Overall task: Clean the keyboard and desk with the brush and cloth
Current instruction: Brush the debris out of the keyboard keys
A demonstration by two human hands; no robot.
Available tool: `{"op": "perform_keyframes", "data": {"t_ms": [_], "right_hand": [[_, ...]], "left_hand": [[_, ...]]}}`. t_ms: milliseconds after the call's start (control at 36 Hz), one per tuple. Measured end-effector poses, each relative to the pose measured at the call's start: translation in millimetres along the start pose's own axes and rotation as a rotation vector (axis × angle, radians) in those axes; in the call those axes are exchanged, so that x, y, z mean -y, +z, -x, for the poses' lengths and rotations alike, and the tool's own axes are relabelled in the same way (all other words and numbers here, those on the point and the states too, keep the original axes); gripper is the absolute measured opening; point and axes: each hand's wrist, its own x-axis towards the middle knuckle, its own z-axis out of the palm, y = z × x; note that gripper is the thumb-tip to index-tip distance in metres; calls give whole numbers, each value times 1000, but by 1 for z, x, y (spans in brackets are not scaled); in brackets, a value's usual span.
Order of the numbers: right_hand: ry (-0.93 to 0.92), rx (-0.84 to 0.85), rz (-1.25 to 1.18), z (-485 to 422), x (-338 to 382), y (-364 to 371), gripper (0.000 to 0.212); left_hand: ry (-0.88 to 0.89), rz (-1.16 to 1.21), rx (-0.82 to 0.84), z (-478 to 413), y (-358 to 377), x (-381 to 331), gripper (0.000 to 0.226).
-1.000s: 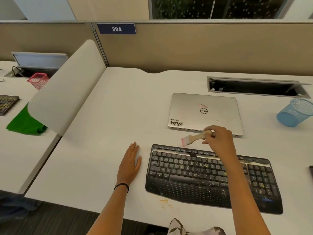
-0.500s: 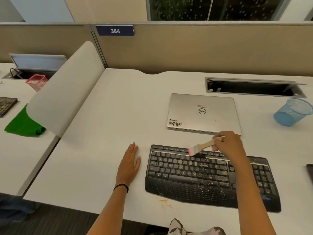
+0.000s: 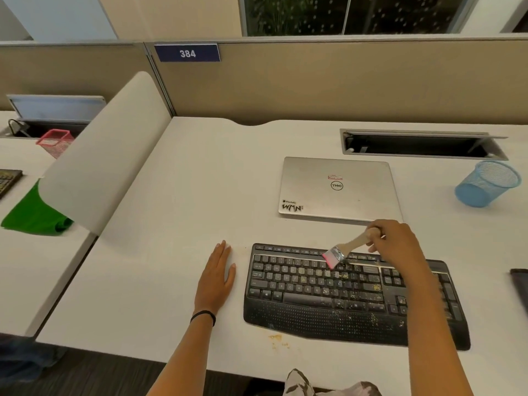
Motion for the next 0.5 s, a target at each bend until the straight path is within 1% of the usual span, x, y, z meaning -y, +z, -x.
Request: {"op": "perform_keyframes", "data": {"t_ms": [56,111,139,222,278,306,361,417,444,500], "right_hand": [[1,-88,-25,0,1,1,20],[-31,-184,-74,1,2,0,21],[-57,-204,-98,1,3,-1,20],[-115,-126,-125,0,4,-3,16],[-80,-91,-59,-1,1,0,16],[-41,-118,-29,-2,-2,2,17],[30,-226,33,-2,-6,4,18],[38,-310,85,0,-7,2,18],[20,-331,80,0,-8,1,18],[-24,-297,-19,1,-7,-3,16]], "left_hand": [[2,1,-3,0,0,0,68],[3,0,-5,0,0,0,67],[3,0,-4,0,0,1,67],[4,-2,-7,0,0,1,66],[3,-5,-4,0,0,1,66],[3,-4,-3,0,0,1,66],[4,-4,-4,0,0,1,66],[5,-7,-4,0,0,1,66],[5,-10,-3,0,0,1,66],[7,-13,-2,0,1,2,67]]}}
